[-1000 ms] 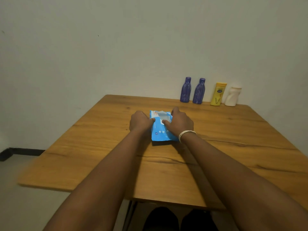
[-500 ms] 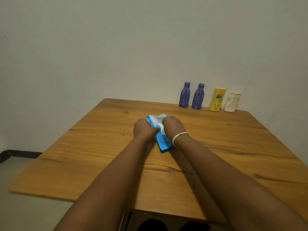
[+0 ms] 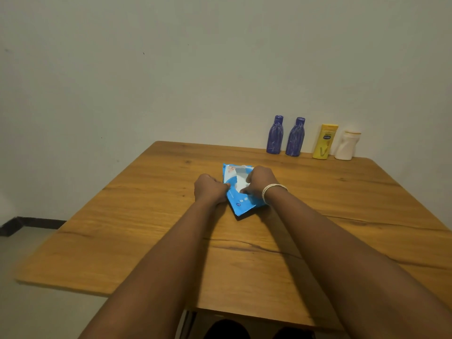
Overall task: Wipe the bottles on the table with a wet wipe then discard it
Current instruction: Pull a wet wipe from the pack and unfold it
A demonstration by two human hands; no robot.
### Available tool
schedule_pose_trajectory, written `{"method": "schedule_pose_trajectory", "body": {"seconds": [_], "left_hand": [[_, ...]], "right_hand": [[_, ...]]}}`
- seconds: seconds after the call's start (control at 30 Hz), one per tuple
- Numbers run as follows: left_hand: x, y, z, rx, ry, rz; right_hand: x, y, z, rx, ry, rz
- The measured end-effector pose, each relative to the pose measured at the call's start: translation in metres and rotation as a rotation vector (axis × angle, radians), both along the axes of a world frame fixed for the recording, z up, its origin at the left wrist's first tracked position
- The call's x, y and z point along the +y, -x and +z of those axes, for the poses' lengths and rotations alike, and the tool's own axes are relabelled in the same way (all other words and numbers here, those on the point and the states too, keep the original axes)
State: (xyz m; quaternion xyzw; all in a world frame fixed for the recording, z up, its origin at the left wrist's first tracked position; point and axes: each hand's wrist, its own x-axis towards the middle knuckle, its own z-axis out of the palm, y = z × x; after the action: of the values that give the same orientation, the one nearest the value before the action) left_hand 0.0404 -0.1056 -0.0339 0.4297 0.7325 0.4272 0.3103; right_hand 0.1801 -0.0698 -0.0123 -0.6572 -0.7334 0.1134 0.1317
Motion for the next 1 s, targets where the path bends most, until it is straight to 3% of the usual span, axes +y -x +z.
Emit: {"method": "schedule_pose_trajectory", "body": {"seconds": [0.17, 0.57, 1.0], "left_hand": [[-0.001, 0.003, -0.004, -0.112, 0.011, 0.016], [0.000, 0.004, -0.003, -0.117, 0.026, 0.010], [0.003, 0.006, -0.002, -0.107, -0.018, 0.004]], "right_hand": [[0.002, 0.001, -0.003, 0.009, 0.044, -0.038], [0.006, 0.008, -0.006, 0.173, 0.082, -0.225], [0.010, -0.009, 0.020, 0.627, 0.104, -0.117]]}}
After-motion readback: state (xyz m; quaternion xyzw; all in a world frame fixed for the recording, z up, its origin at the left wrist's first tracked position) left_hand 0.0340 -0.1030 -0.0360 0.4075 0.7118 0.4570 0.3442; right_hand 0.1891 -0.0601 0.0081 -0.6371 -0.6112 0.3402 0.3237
